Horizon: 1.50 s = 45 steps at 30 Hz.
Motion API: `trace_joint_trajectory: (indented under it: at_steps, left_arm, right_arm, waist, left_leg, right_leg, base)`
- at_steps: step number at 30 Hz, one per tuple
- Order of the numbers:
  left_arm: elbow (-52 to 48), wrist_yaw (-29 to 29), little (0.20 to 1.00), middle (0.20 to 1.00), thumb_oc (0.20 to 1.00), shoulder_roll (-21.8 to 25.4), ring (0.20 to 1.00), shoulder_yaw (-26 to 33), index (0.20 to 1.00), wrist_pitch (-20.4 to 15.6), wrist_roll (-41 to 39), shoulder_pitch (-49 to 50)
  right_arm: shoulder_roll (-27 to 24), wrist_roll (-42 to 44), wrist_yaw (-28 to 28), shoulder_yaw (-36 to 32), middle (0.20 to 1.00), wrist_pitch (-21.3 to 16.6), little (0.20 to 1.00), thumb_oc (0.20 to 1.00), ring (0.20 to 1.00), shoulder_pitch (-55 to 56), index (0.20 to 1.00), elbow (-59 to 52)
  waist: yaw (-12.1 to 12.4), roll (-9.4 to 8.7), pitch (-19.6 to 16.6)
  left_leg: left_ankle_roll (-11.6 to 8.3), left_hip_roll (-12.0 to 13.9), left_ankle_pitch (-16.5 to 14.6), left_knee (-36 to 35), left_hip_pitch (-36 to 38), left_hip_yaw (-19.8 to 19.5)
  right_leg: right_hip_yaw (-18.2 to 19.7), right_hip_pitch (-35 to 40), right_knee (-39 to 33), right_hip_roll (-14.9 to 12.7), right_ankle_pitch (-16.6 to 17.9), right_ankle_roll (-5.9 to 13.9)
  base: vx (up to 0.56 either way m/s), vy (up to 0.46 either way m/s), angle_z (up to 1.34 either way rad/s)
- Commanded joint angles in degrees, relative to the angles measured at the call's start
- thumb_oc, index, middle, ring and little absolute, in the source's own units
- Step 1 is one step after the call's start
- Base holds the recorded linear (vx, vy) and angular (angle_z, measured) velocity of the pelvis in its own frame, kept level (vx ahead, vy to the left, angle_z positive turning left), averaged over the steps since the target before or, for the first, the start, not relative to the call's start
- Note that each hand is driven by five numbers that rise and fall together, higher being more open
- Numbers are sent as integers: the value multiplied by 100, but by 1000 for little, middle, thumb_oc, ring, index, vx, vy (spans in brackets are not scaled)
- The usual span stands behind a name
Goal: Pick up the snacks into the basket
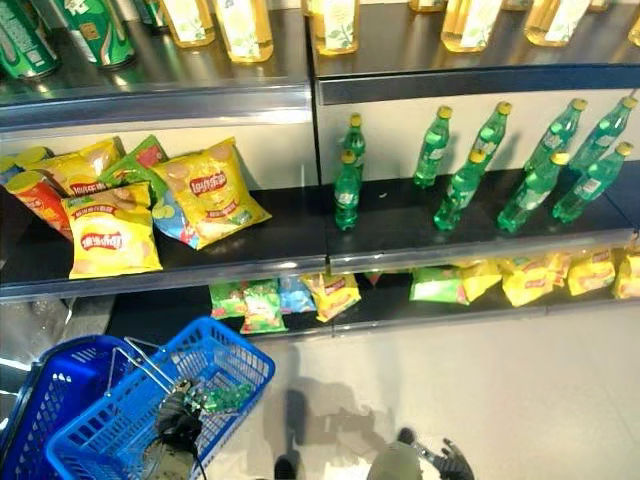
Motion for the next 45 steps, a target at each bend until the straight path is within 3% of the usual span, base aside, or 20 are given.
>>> trace_joint_trajectory:
  at_steps: [1,3,4,6,9,13,15,19,21,24,25,30,36,37,38,39,41,43,45]
  left_arm:
    - [-1241,-483,200,200,200,41,200,-49,200,-582,289,-197]
    - [-1264,-460,200,200,200,-7,200,-17,200,-579,162,-203]
    - [-1298,-441,200,200,200,-24,200,15,200,-619,64,-254]
    - [-1312,-423,200,200,200,-26,200,4,200,-618,-34,-300]
    - [-1328,-372,200,200,200,-36,200,-45,200,-579,-74,-317]
    - [-1322,-271,200,200,200,64,200,-87,200,-628,-47,-349]
    - [-1224,-239,200,200,200,74,200,-115,200,-643,-61,-390]
    - [-1144,-268,200,200,200,78,200,-152,200,-602,-139,-423]
    - [-1154,-305,200,200,200,152,200,-197,200,-583,-70,-413]
    - [-1285,-352,200,200,200,223,200,-139,200,-560,3,-330]
    - [-1376,-377,200,200,200,261,200,-96,200,-555,20,-273]
    - [-1456,-452,200,200,200,340,200,-8,200,-557,119,-237]
    - [-1488,-486,200,200,200,272,200,-72,200,-490,216,-131]
    - [-1499,-502,200,200,200,269,200,-90,200,-480,212,-124]
    - [-1488,-485,200,200,200,279,200,-166,200,-454,250,-148]
    - [-1487,-485,200,200,200,277,200,-166,200,-455,250,-149]
    - [-1466,-499,200,200,200,282,200,-210,200,-455,261,-204]
    - [-1460,-524,200,200,200,274,200,-175,200,-454,323,-177]
    - [-1431,-522,200,200,200,238,200,-186,200,-463,294,-185]
  right_arm:
    - [-153,210,1,83,1000,-287,1000,1000,1000,-175,1000,248]
    - [-158,153,-30,110,1000,-270,1000,1000,1000,-245,1000,348]
    - [-202,119,-40,122,1000,-267,1000,1000,1000,-312,1000,343]
    - [-257,113,-63,126,1000,-254,1000,1000,1000,-353,1000,357]
    - [-293,79,-140,43,1000,-195,1000,1000,1000,-359,1000,459]
    - [-287,156,-242,-91,1000,-227,1000,1000,1000,-223,1000,420]
    - [-294,182,-250,-131,1000,-233,1000,1000,1000,-171,1000,408]
    - [-297,148,-269,-197,1000,-221,1000,1000,1000,-176,1000,435]
    - [-254,77,-273,-346,1000,-182,1000,1000,1000,-141,1000,403]
    - [-235,-33,-282,-329,1000,-126,1000,1000,1000,-241,1000,401]
    - [-217,-90,-271,-292,1000,-115,1000,1000,1000,-256,1000,380]
    - [-157,-250,-176,-190,1000,-100,1000,1000,1000,-196,1000,246]
    - [-192,-356,-194,-131,1000,-79,1000,1000,1000,-200,1000,205]
    - [-204,-361,-202,-133,1000,-89,1000,1000,1000,-202,1000,200]
    - [-213,-331,-189,-98,1000,-110,1000,1000,1000,-230,1000,177]
    - [-215,-330,-188,-98,1000,-111,1000,1000,1000,-231,1000,177]
    - [-221,-221,-148,-68,1000,-180,1000,1000,1000,-206,1000,125]
    - [-223,-193,-140,-48,1000,-188,1000,1000,1000,-196,1000,172]
    - [-240,-220,-155,-20,1000,-183,1000,1000,1000,-220,1000,238]
  waist:
    - [-17,-62,-208]
    - [74,-82,-164]
    - [136,-119,-60]
    - [194,-168,36]
    - [199,-300,-35]
    - [79,-204,-153]
    - [43,-74,-171]
    - [1,14,-161]
    - [18,-60,-204]
    - [87,-125,-153]
    - [143,-153,-150]
    - [204,-259,-181]
    - [320,-277,-167]
    - [334,-260,-129]
    - [253,-176,-45]
    - [260,-176,-47]
    - [122,-71,20]
    - [117,-47,13]
    - [25,-11,57]
  left_leg:
    - [337,-804,-27,-1,0,64]
    - [292,-765,-56,318,-14,86]
    - [167,-717,-10,852,-235,94]
    - [-11,-588,17,1174,-529,-28]
    - [-95,-34,22,1075,-690,84]
    - [-438,1087,952,427,-715,164]
    - [-589,1314,1187,32,-698,26]
    - [-657,1250,1055,-1,-709,25]
    - [-522,859,763,13,-630,247]
    - [-291,498,528,-1,-505,486]
    - [-213,370,452,-1,-469,554]
    - [-3,-59,184,-1,-412,578]
    - [183,-433,-96,-1,-274,677]
    - [225,-461,-110,-1,-266,695]
    - [297,-464,-106,-1,-262,689]
    - [295,-464,-109,-1,-264,697]
    - [319,-429,-78,-1,-217,657]
    - [275,-463,-177,-1,-132,676]
    - [229,-424,-135,-1,-88,710]
  right_leg:
    - [202,550,-957,51,591,111]
    - [267,741,-1105,32,612,84]
    - [234,792,-1156,-68,656,84]
    - [235,831,-1230,-165,663,70]
    - [218,917,-1363,-415,637,190]
    - [164,933,-1212,-647,419,323]
    - [167,1007,-1145,-729,292,412]
    - [213,1178,-1126,-952,297,531]
    - [313,1154,-1120,-1382,760,749]
    - [334,894,-873,-1689,1372,772]
    - [220,853,-862,-1829,1631,811]
    - [-202,955,-994,-2192,2281,961]
    - [-835,918,-765,-2550,2683,1024]
    - [-967,877,-604,-2557,2646,1008]
    - [-865,681,-183,-2239,2265,900]
    - [-852,663,-162,-2241,2252,899]
    - [-586,408,-150,-1475,1391,628]
    - [-814,323,-453,-1257,1176,635]
    - [-853,131,-840,-1136,1242,545]
  base:
    - [75,-22,49]
    - [54,-34,25]
    - [3,-26,5]
    - [-24,38,-2]
    - [69,126,0]
    - [154,274,3]
    - [166,297,6]
    - [199,409,6]
    - [210,472,6]
    - [93,375,-18]
    - [72,326,-65]
    - [108,278,-26]
    - [83,231,-14]
    - [37,268,-23]
    - [9,192,-20]
    - [18,188,-14]
    - [58,88,-12]
    - [97,30,-20]
    - [87,-64,-7]
